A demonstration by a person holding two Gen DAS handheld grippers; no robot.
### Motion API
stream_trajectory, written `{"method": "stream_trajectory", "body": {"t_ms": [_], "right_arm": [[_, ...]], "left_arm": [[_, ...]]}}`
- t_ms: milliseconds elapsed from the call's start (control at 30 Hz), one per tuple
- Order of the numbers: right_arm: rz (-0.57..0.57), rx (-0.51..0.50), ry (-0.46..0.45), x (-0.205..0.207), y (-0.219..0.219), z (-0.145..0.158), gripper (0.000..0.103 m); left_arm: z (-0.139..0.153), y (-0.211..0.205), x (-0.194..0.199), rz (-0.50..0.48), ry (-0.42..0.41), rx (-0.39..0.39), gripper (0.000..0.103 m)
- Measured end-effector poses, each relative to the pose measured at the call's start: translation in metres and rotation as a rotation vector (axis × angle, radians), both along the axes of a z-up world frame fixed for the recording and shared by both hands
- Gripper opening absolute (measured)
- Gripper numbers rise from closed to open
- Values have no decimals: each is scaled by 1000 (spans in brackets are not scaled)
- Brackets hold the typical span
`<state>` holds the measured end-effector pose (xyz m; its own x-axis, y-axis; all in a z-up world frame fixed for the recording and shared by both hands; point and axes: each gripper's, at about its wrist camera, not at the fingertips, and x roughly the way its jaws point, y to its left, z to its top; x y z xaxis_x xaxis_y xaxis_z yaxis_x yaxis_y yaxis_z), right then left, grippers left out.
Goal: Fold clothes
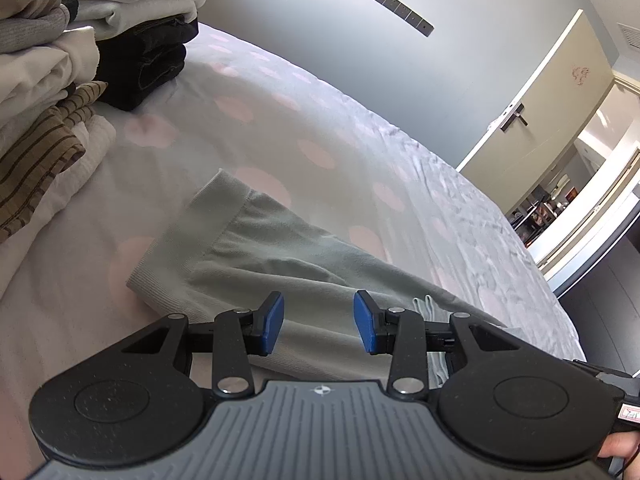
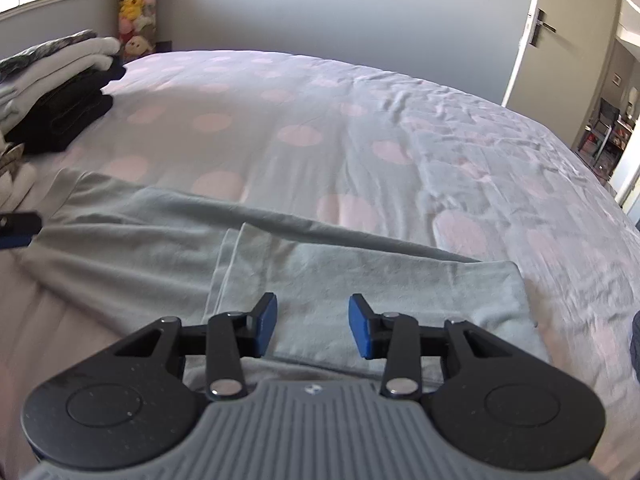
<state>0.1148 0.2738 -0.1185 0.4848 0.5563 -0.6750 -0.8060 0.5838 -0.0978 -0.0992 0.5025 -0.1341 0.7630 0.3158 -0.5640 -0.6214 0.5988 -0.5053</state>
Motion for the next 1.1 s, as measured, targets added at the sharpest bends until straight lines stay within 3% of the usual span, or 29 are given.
{"method": "stream_trajectory", "body": {"t_ms": [133, 333, 467, 600, 833, 1000, 1100], "right_arm": [[-20, 15, 20, 9, 14, -11, 43], [17, -45, 67, -1, 31, -41, 40], [22, -53, 31, -15, 33, -49, 36], [54, -50, 30, -25, 33, -44, 24], [179, -38, 60, -49, 19, -30, 25], [105, 0, 26, -33, 4, -15, 27], [55, 15, 52, -12, 5, -12, 27]], "left_arm": [[-5, 6, 0, 16, 16, 0, 44], [-14, 14, 0, 33, 46, -5, 44], [-18, 18, -1, 41, 58, -16, 44], [-21, 20, -2, 42, 66, -23, 44], [-17, 20, -5, 46, 50, -23, 44], [-16, 19, -3, 36, 46, -18, 44], [-15, 18, -3, 34, 47, -15, 44]]}}
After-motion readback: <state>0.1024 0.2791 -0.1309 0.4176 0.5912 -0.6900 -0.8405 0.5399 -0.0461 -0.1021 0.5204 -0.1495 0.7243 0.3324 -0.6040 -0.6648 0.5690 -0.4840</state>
